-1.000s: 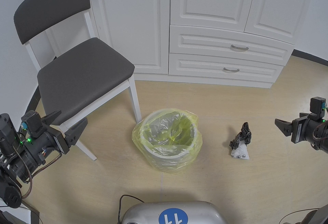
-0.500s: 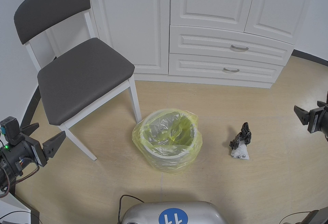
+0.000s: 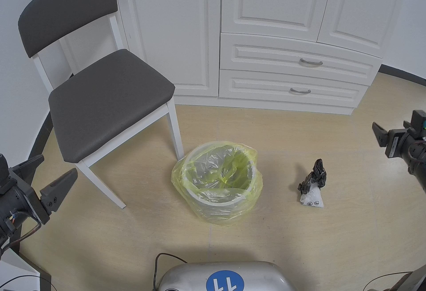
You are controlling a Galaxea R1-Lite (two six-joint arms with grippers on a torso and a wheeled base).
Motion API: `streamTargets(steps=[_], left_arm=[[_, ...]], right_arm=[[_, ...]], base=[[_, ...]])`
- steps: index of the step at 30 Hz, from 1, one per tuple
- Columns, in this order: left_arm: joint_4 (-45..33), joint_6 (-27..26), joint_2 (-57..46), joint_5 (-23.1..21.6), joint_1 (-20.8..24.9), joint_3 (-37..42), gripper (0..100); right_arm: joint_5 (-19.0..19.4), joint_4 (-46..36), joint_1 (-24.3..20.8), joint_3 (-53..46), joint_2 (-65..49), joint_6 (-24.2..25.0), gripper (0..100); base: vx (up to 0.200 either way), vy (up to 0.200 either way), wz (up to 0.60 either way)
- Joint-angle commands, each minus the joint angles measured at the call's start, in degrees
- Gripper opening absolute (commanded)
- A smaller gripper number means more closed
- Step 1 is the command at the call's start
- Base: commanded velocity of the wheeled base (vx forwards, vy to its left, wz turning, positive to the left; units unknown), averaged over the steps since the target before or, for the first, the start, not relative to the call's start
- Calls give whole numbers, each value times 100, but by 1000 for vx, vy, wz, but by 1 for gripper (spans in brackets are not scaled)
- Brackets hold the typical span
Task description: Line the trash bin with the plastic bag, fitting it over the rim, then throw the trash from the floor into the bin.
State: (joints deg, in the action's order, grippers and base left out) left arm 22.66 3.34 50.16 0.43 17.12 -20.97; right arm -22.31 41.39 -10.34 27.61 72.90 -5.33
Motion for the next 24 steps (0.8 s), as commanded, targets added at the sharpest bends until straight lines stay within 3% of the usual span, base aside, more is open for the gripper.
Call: streamTargets(steps=[1,4,8,12,21,24], left_arm=[[28,35,450,10,530,-118,100],[54,35,740,28,670,-162,100],[54,88,1022,28,705,-144,100],[63,18,1233,10,679,-224,100],[309,18,1224,1,705,-259,100],[388,9,1285,1,705,-276,100]], right_arm=[[139,98,375,-195,1130,190,100],[332,98,419,-212,1438,436,100],[1247,89,629,-221,1895,761,100],[1809,36,823,-81,2211,1025,100],[1853,-61,1262,377,3468,1025,100],[1871,27,1412,886,4619,1034,100]], base=[[0,0,0],[0,0,0],[0,0,0],[0,0,0],[0,0,0],[0,0,0]])
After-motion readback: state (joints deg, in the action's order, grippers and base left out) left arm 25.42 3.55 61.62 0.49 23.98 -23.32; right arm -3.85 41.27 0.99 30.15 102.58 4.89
